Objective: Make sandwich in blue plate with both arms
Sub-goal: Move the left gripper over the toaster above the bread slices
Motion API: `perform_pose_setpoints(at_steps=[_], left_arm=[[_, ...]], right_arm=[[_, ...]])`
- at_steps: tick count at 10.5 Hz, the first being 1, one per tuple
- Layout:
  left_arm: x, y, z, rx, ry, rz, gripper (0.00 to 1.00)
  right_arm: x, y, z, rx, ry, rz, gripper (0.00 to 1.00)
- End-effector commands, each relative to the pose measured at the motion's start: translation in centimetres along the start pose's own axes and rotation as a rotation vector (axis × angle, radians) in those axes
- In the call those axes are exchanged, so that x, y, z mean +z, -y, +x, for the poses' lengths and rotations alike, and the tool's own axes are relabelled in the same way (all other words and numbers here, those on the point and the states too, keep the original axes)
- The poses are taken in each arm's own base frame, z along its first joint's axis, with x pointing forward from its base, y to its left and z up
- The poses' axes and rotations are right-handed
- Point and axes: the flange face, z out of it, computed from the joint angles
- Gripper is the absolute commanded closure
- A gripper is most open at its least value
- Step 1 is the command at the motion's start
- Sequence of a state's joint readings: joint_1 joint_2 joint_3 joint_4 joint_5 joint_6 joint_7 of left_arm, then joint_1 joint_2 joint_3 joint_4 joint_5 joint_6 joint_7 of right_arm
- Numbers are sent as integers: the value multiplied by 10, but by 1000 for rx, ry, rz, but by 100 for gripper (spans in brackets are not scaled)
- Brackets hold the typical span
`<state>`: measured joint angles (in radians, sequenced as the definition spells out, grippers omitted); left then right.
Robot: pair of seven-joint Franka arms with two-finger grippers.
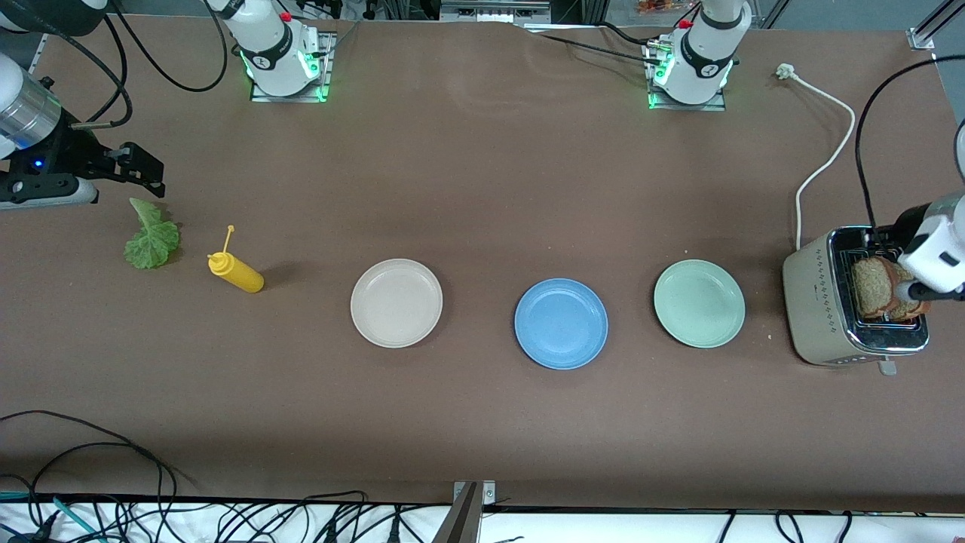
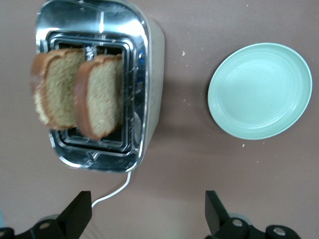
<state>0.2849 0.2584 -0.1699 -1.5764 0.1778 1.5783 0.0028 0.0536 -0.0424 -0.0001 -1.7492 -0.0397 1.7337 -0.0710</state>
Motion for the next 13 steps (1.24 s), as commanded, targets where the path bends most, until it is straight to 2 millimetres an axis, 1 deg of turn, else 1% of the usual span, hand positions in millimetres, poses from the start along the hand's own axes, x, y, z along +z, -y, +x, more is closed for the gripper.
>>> perform_pose_setpoints(at_steps=[1, 2, 4, 5, 6, 7, 9, 13], left_arm=[[7, 30, -31, 63, -73, 7, 0], [19, 39, -29, 77, -86, 1, 0], [36, 46, -27, 77, -103, -2, 0], [45, 45, -25, 79, -111, -3, 0], [51, 51, -23, 73, -117, -6, 0], [54, 53, -20, 103, -124, -5, 0], [70, 71, -10, 125, -130, -15, 0], [82, 73, 8, 132, -168, -19, 0]], right_arm=[[-1, 0, -2, 1, -7, 20, 0], [-1, 0, -2, 2, -7, 20, 0], [-1, 0, -2, 1, -7, 20, 0], [-1, 0, -2, 2, -7, 20, 0], [-1, 0, -2, 2, -7, 20, 0], [-1, 0, -2, 2, -7, 20, 0], [-1, 0, -2, 2, -7, 20, 0], [-1, 0, -2, 1, -7, 20, 0]])
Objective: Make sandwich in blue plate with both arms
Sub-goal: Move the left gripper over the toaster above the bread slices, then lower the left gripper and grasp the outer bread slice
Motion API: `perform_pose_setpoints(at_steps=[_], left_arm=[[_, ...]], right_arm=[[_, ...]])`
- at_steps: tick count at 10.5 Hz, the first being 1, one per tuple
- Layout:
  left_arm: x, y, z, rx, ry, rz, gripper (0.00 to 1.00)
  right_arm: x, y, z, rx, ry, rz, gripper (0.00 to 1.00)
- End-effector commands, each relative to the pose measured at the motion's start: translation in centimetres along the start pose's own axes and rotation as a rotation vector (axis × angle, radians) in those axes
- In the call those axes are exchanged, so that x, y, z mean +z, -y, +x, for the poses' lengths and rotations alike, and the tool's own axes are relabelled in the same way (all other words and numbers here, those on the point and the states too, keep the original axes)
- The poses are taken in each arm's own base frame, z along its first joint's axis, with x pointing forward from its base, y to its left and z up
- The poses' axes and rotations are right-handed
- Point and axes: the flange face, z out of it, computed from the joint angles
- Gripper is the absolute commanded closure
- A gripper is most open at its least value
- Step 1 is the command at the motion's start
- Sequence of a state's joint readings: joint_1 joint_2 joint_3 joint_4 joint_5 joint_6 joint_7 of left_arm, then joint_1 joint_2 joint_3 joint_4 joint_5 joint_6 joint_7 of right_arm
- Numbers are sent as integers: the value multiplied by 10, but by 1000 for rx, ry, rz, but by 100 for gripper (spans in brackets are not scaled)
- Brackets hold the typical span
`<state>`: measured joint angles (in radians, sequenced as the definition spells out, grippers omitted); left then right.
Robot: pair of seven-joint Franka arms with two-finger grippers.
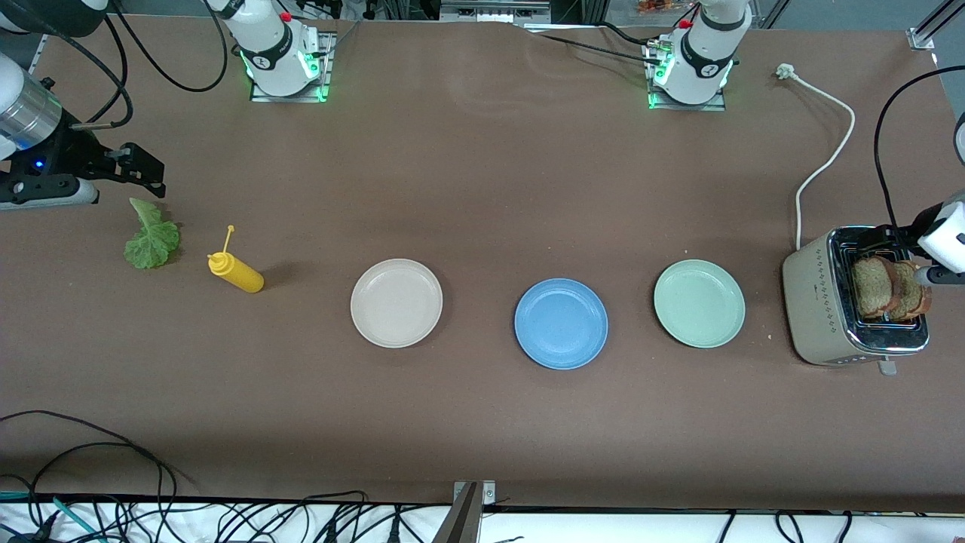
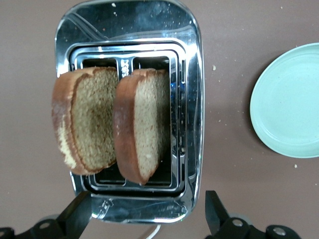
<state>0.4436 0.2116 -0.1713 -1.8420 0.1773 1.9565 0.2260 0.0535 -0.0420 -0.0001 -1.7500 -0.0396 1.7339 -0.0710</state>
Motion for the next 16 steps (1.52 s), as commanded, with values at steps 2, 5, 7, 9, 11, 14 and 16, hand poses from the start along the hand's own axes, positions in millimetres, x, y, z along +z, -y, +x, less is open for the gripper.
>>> perform_pose_setpoints(at_steps=[2, 5, 7, 9, 11, 14, 16], left_arm=[[10, 2, 12, 26, -27, -11, 0], [18, 6, 21, 26, -26, -17, 7], [20, 9, 24, 59, -29, -21, 33], [24, 13, 23, 55, -24, -24, 37], [24, 13, 23, 58, -24, -22, 73], [23, 14, 23, 89, -26, -18, 100], [15, 14, 26, 92, -41, -14, 100]], right_arm=[[-2, 0, -2, 1, -9, 20, 0], [-1, 0, -2, 2, -8, 20, 0], [-1, 0, -2, 1, -8, 20, 0], [-1, 0, -2, 1, -8, 20, 0], [-1, 0, -2, 1, -8, 20, 0], [-1, 0, -2, 1, -6, 20, 0], [-1, 0, -2, 1, -6, 20, 0]])
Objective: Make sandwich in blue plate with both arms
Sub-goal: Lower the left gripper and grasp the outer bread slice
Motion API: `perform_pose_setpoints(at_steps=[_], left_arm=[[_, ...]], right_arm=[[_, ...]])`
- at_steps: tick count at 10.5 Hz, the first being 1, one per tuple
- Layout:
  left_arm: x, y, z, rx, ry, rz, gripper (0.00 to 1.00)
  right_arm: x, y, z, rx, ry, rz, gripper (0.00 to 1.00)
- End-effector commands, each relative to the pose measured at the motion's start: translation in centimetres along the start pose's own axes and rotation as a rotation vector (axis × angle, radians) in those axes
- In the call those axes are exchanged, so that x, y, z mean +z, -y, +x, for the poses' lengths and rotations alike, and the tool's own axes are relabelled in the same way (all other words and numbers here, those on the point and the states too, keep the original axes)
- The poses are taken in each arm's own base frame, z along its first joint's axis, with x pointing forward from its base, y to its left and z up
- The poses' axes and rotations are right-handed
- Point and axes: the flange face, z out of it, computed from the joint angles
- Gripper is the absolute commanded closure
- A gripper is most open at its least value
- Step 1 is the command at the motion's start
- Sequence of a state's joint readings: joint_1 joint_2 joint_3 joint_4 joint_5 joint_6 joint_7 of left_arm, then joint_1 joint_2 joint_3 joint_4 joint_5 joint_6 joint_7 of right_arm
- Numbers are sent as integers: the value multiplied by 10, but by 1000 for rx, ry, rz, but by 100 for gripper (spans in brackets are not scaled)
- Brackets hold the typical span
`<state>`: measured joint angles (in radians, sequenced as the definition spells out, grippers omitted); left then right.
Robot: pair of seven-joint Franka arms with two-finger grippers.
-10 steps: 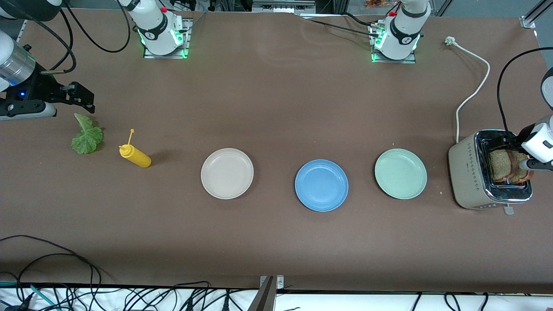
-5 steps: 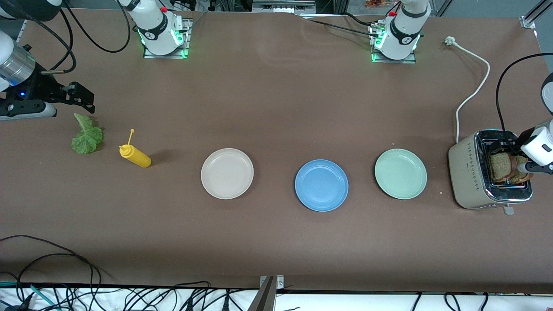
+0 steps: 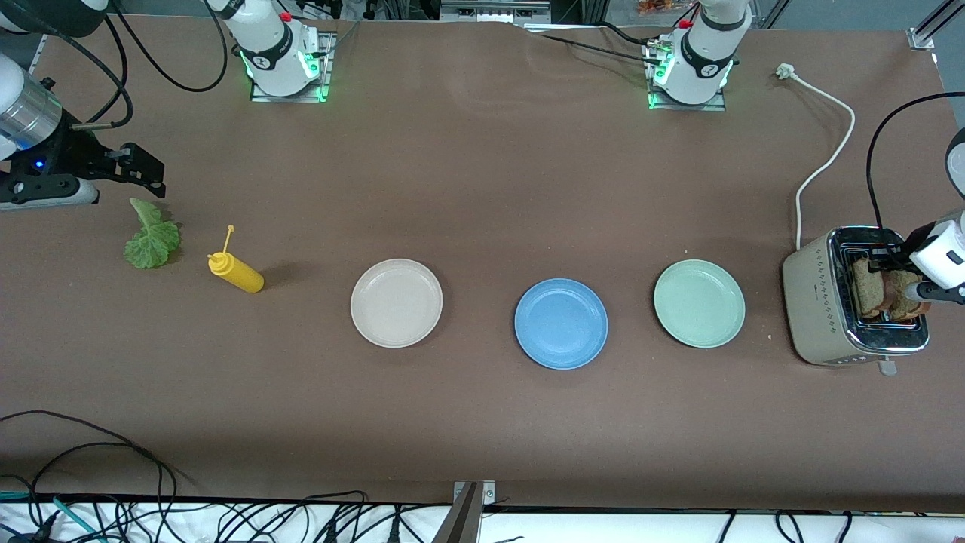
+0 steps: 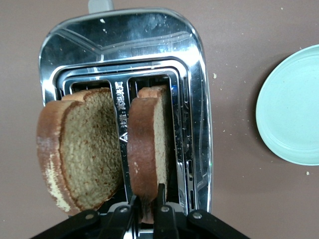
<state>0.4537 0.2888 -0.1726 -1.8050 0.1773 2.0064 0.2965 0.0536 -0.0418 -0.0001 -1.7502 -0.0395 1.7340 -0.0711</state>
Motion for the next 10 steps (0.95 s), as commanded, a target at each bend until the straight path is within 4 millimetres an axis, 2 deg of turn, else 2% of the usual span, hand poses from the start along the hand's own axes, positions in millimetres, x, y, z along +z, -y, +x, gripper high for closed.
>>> perform_pose_setpoints(at_steps=[1, 3, 8, 10], left_arm=[[-14, 7, 8, 27, -32, 1, 100], [-31, 8, 5, 67, -35, 1, 100], [-106, 6, -5, 81, 3, -31, 100], [-131, -2, -10, 122, -9, -133, 100]], right_arm=[[-2, 0, -2, 1, -8, 20, 0], [-1, 0, -2, 1, -6, 20, 0], [-1, 0, -2, 1, -6, 20, 0], [-1, 0, -2, 1, -6, 20, 0]])
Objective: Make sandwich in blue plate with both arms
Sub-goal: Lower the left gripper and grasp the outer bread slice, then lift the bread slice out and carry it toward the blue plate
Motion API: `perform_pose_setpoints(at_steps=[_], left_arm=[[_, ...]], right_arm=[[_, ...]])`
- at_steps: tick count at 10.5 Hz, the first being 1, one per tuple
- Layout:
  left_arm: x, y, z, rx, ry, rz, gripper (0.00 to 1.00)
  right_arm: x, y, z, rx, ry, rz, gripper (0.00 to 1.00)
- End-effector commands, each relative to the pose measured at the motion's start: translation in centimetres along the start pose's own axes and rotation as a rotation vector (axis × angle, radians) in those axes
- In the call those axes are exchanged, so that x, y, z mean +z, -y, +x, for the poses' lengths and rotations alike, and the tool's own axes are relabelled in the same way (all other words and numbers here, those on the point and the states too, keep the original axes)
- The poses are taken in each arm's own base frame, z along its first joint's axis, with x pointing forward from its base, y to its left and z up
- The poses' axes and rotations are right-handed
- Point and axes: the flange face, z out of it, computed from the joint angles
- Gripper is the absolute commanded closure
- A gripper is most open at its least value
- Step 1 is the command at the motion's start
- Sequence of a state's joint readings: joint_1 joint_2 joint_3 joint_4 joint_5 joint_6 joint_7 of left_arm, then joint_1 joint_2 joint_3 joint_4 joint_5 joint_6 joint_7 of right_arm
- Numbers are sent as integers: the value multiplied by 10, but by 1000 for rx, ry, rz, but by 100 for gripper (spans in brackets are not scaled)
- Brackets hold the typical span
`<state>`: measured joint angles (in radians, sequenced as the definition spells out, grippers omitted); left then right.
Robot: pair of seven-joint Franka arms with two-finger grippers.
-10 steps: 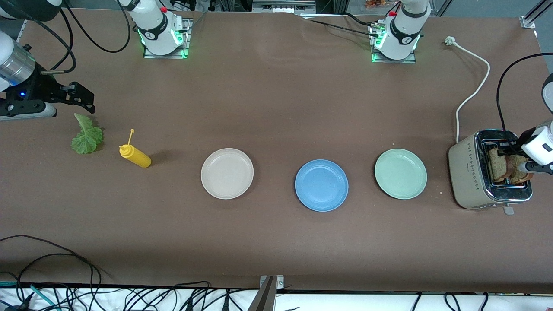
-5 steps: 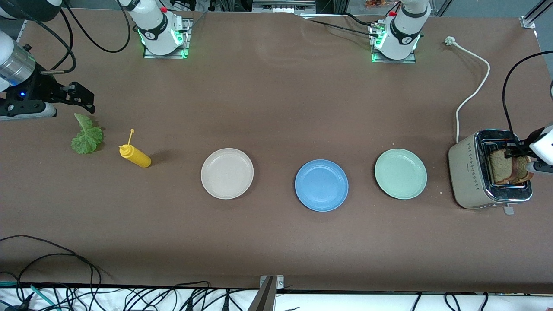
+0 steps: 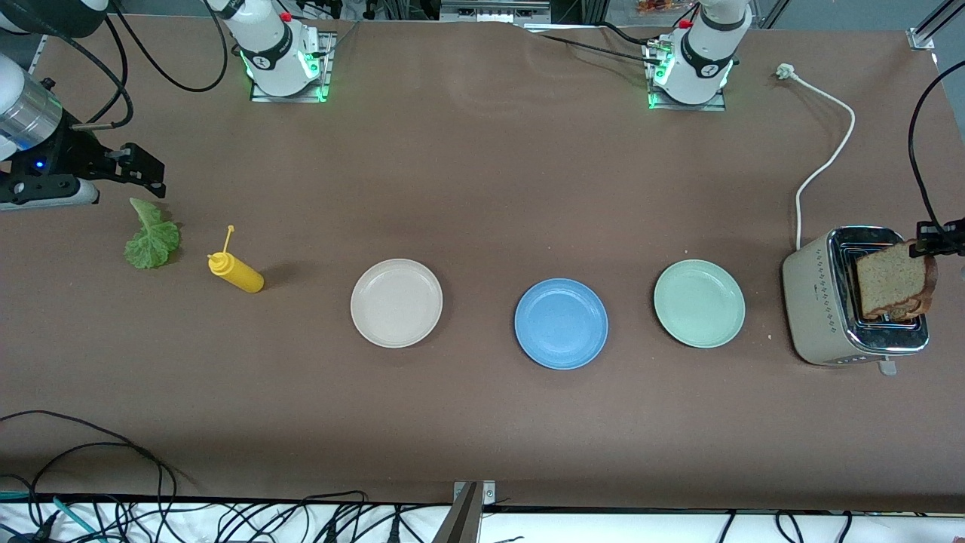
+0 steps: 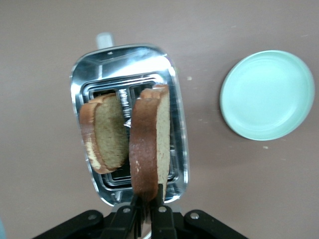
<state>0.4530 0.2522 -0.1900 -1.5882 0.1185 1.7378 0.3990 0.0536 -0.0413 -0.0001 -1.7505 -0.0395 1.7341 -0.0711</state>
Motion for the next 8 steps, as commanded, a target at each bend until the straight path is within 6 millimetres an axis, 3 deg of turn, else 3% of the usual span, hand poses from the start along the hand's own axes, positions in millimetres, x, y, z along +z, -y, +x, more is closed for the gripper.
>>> perform_pose_setpoints(at_steps=[1, 5, 6, 8], left_arm=[[-34, -14, -8, 54, -5, -134, 100], [-78, -44, -5, 93, -39, -249, 100], [-80, -55, -1, 106, -53, -289, 100], [-59, -78, 16, 107, -58, -451, 100]], right_arm=[[-1, 0, -2, 1, -7, 20, 0], [-1, 0, -2, 1, -7, 20, 0], [-1, 0, -2, 1, -7, 20, 0], [-1, 0, -2, 1, -7, 20, 0]])
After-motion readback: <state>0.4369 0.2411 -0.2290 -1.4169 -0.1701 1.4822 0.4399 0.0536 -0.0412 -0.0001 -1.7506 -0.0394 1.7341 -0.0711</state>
